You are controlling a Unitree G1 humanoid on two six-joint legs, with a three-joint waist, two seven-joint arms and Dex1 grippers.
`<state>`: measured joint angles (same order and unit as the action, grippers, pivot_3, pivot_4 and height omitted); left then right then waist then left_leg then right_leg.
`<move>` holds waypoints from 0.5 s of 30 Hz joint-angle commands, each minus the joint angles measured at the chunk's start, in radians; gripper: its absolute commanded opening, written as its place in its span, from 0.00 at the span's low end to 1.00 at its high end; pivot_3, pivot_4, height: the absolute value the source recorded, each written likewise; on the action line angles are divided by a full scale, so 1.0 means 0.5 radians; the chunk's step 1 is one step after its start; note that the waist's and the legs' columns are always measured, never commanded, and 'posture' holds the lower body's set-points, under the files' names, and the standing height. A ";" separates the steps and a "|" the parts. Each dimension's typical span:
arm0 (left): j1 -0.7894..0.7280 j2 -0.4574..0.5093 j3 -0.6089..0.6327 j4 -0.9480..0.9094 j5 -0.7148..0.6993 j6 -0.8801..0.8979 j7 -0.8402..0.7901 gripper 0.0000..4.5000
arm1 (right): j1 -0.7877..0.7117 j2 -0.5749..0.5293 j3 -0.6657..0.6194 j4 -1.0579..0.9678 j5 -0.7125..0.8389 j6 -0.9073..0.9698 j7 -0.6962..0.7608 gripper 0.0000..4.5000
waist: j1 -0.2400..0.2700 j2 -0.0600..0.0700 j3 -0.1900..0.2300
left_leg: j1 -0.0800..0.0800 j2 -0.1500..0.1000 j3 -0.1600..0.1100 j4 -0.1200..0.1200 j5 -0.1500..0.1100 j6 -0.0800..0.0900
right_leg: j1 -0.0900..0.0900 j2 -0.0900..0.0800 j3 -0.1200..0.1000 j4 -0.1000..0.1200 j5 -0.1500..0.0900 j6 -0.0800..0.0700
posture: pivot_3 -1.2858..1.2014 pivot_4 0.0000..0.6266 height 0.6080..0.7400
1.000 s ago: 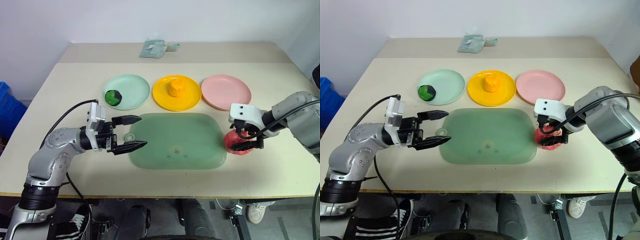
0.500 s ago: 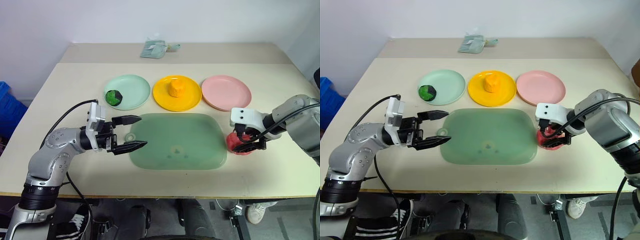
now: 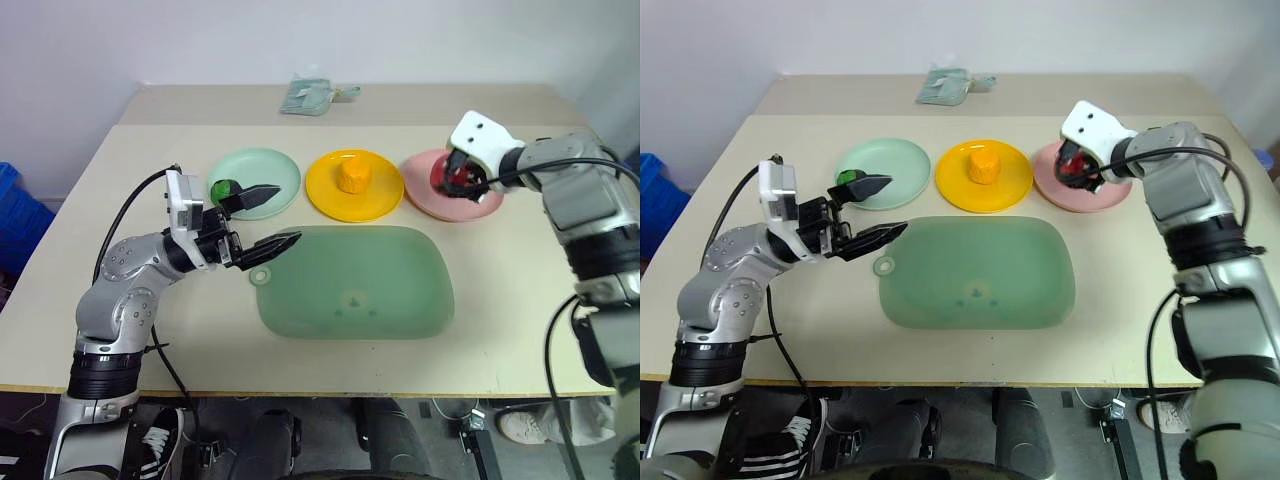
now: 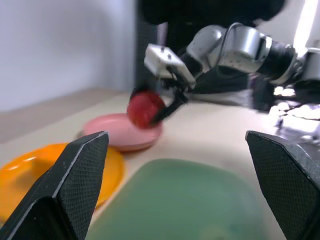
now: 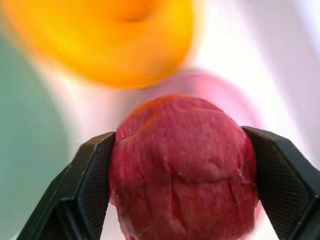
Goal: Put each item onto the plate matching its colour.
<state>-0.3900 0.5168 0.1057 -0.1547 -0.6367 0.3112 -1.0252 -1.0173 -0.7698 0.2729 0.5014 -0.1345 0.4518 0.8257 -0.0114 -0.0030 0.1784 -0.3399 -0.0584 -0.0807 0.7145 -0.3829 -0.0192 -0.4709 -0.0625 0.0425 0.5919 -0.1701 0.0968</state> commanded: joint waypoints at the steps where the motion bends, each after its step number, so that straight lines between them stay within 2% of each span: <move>1: -0.013 0.030 -0.086 0.059 0.225 -0.096 0.075 1.00 | -0.107 0.113 -0.124 0.369 -0.033 -0.214 -0.293 0.74 | -0.003 0.000 0.000 | 0.000 0.000 0.001 0.000 0.000 0.000 | 0.000 0.000 0.001 0.000 0.000 0.000 | 0.52 0.24 1.00; 3: -0.010 0.040 -0.122 0.075 0.281 -0.073 0.108 1.00 | -0.155 0.178 -0.117 0.586 -0.100 -0.347 -0.489 0.74 | -0.008 0.000 0.000 | 0.000 0.000 0.000 -0.002 0.000 0.001 | -0.001 0.001 0.001 0.000 0.000 0.000 | 0.52 0.24 1.00; 5: -0.001 0.020 -0.113 0.040 0.245 -0.036 0.128 1.00 | -0.199 0.250 -0.165 0.771 -0.067 -0.400 -0.557 0.74 | -0.012 0.000 0.000 | -0.002 0.000 0.002 -0.002 0.000 0.001 | -0.004 0.001 0.002 0.002 0.000 0.000 | 0.52 0.24 1.00; 7: 0.012 0.021 -0.106 0.001 0.228 -0.018 0.131 1.00 | -0.236 0.297 -0.223 0.891 -0.027 -0.438 -0.595 0.97 | -0.015 0.001 0.000 | -0.003 0.001 0.003 -0.002 0.000 0.001 | -0.006 0.001 0.003 0.003 0.000 0.000 | 0.52 0.24 1.00; 8: 0.024 0.029 -0.099 -0.009 0.233 -0.030 0.129 1.00 | -0.248 0.304 -0.221 0.899 -0.031 -0.459 -0.572 0.99 | -0.017 0.001 0.001 | -0.003 0.001 0.003 -0.002 0.000 0.000 | -0.007 0.001 0.003 0.003 0.000 0.000 | 0.52 0.24 1.00; 12: 0.067 0.055 -0.049 -0.042 0.184 -0.043 0.092 1.00 | -0.365 0.305 -0.346 0.873 0.045 -0.604 -0.583 0.99 | -0.028 0.003 0.002 | -0.002 0.001 0.004 -0.002 0.000 0.000 | -0.008 0.002 0.005 0.005 0.000 0.000 | 0.52 0.24 1.00; 15: 0.077 0.050 -0.028 -0.070 0.148 -0.055 0.080 1.00 | -0.447 0.328 -0.647 0.783 0.365 -0.613 -0.456 0.99 | -0.028 0.003 0.002 | -0.002 0.002 0.004 -0.002 0.000 0.000 | -0.008 0.004 0.005 0.006 0.000 0.000 | 0.52 0.24 1.00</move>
<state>-0.3494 0.5367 0.0604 -0.1426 -0.5366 0.2994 -0.9806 -1.1896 -0.6024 0.0311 0.9588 -0.0370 0.1653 0.5695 -0.0256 -0.0013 0.1793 -0.3407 -0.0574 -0.0789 0.7134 -0.3827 -0.0193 -0.4747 -0.0606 0.0450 0.5950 -0.1701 0.0969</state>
